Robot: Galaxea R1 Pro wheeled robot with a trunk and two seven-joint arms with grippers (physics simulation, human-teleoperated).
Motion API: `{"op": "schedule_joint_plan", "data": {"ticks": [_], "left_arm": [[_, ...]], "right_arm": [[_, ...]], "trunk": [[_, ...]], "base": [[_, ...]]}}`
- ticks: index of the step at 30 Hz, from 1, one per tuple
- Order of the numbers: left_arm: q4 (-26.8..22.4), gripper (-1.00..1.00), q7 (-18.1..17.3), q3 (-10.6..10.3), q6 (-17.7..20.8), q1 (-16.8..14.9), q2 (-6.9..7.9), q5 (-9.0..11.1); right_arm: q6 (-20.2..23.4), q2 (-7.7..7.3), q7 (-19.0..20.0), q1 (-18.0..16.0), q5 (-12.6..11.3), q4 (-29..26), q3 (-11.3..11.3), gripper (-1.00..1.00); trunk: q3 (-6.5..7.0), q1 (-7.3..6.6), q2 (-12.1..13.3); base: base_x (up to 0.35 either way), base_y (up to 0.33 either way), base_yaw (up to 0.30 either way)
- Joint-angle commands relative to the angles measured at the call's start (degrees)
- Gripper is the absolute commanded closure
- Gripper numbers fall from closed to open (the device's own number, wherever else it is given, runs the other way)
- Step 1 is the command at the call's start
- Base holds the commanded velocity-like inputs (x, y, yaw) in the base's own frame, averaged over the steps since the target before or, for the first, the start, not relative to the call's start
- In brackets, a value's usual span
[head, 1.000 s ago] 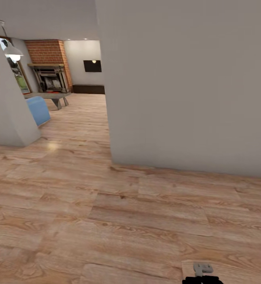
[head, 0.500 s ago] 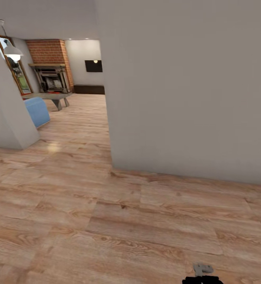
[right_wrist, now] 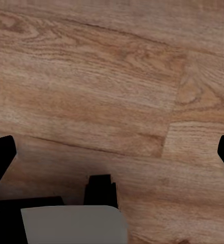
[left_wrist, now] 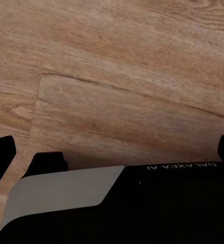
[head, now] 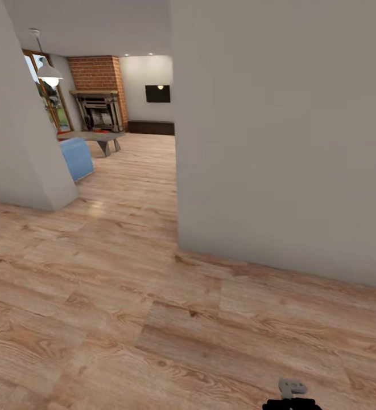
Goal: Move the two storage containers from the living room to the garage. In the garage, place one container on the floor and stack the other container on top of it (either order is fine).
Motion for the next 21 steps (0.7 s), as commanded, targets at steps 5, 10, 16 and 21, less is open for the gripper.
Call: {"op": "schedule_joint_plan", "data": {"ticks": [5,10,16,21], "left_arm": [[-0.01,-1.00,0.01,-0.10,0.04,-0.03,0.00,-0.02],[-0.01,-1.00,0.02,-0.12,0.05,-0.03,0.01,-0.03],[-0.01,-1.00,0.09,-0.10,0.05,-0.03,-0.02,-0.03],[-0.01,-1.00,0.10,-0.18,0.05,-0.03,0.01,-0.03]], "right_arm": [[0.31,-0.07,0.01,0.01,-0.52,-0.14,0.48,-1.00],[0.31,-0.07,0.01,0.01,-0.54,-0.14,0.48,-1.00],[0.30,-0.07,0.01,0.01,-0.55,-0.14,0.48,-1.00],[0.31,-0.07,0.01,0.01,-0.55,-0.14,0.48,-1.00]], "trunk": [[-0.21,0.03,-0.02],[-0.37,0.03,-0.02],[-0.56,0.03,-0.02],[-0.72,0.03,-0.02]], "base": [[0.302,0.180,0.271],[0.290,0.203,0.271],[0.288,0.205,0.271],[0.293,0.192,0.271]]}}
